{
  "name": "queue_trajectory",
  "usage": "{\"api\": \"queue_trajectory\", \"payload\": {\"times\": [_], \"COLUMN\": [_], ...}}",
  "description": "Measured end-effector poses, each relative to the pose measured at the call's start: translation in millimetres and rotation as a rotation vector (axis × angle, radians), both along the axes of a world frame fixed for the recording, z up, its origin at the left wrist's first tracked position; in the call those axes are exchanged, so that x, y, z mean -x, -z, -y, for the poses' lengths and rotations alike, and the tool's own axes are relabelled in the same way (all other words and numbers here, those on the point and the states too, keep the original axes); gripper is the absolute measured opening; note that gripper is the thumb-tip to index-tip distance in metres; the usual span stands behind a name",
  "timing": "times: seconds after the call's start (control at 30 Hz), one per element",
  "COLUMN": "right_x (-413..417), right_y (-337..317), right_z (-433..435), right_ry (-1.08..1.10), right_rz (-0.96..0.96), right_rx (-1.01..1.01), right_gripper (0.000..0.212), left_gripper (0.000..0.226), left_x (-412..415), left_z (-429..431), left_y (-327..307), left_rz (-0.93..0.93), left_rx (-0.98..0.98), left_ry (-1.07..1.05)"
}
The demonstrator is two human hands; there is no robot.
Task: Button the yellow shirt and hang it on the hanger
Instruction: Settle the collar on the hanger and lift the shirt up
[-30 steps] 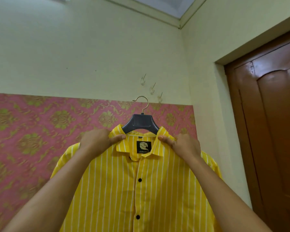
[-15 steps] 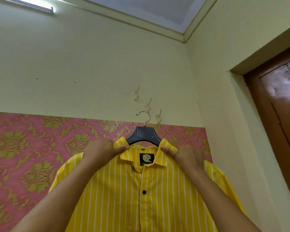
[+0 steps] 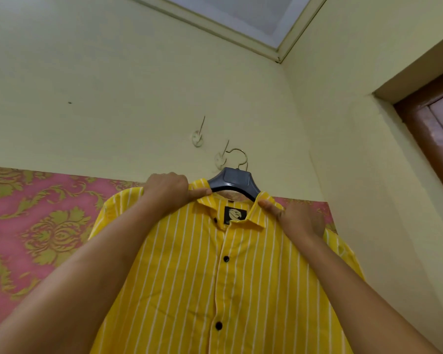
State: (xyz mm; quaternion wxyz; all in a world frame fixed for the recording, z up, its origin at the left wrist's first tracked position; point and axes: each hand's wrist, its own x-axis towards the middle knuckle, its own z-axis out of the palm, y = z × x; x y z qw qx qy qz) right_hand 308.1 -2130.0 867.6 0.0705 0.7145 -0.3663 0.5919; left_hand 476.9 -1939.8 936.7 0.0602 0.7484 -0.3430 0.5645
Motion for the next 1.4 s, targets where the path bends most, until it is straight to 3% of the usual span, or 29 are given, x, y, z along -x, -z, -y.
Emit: {"api": "queue_trajectory", "payload": {"times": [0.53,0.8,1.0,1.4], "right_x": [-31.5,-29.2,-24.5,-50.2], "right_y": [-82.5,-73.7,-61.2,-44.9], "right_z": [34.8,40.6,43.3,59.1], "right_ry": [0.012,-0.03,-0.051,-0.067], "right_rz": [-0.001,-0.034,-0.154,-0.077], "right_rx": [0.12,0.131,0.076,0.161], "right_gripper": [0.086,0.076,0.078,0.074], "left_gripper": [0.08,0.082,0.093,0.08], "left_x": [-16.6,-14.1,-15.2,-17.8], "left_z": [20.3,22.0,26.4,27.3], "left_y": [-61.0,-56.4,-47.3,-7.3], "left_rz": [-0.085,-0.167,-0.361,-0.156], "left_rx": [0.133,0.109,0.026,0.167], "left_ry": [-0.041,-0.023,-0.015,-0.135]}}
